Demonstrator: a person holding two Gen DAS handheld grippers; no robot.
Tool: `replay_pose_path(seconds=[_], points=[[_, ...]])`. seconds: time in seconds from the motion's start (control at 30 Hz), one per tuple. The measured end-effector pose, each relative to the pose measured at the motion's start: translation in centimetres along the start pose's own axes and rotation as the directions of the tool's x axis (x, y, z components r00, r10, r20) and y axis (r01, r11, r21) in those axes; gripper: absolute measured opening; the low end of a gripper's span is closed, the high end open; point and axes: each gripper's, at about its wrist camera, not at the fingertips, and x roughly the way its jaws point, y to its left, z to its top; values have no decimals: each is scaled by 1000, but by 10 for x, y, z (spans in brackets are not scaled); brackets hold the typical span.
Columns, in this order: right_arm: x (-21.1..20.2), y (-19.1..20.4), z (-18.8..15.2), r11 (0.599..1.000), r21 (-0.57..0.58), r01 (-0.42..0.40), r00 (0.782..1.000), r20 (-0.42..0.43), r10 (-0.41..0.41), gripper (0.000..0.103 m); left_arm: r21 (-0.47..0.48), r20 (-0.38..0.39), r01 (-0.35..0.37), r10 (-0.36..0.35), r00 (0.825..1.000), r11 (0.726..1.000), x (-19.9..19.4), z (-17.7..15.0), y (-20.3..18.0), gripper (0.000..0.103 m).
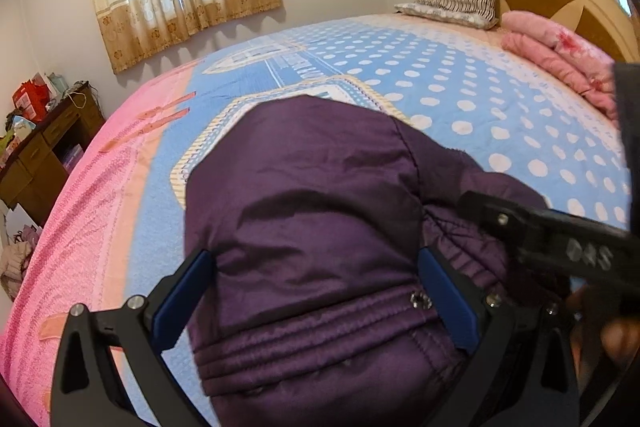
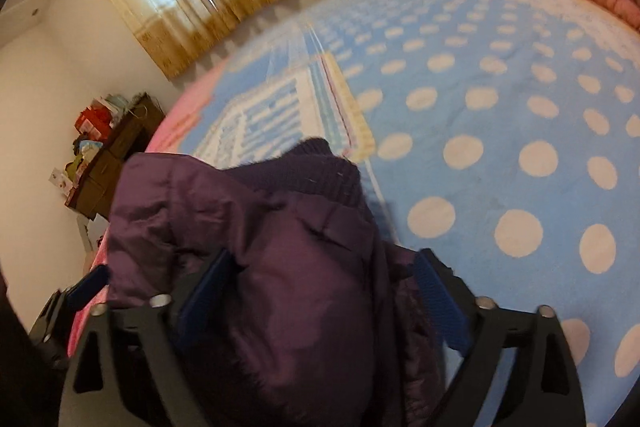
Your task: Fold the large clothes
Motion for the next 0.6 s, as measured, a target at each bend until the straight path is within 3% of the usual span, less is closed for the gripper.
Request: replay_pose_path(seconds=[0.17,0.23,0.27,0.33,0.47,0.57,0.6], points=[[10,-14,7,998,-8,-68,996,-64,67,95,-64,34,97,-95,995,993,-30,-18,44,103],[13,-16,8,995,-17,-94,993,-71,93,95,-145,21,199,-198,980,969,-28,-30,68,103],[14,-17,9,994,-15,-112,991,-75,111,95,-210,11,254,-257,966,944,-23,-37,82,103],[18,-19,9,984,-7,-179,979,-96,178,94,-354,9,368,-390,921,860,-7,-48,105,103],[28,-20,11,965,2,-261,956,-136,259,88,-484,24,479,-536,844,732,24,-58,112,103],[32,-20,11,947,13,-320,935,-154,318,75,-499,44,519,-578,815,694,35,-57,101,103],[34,-21,11,941,24,-339,928,-158,338,72,-483,42,509,-562,826,713,33,-55,97,103]])
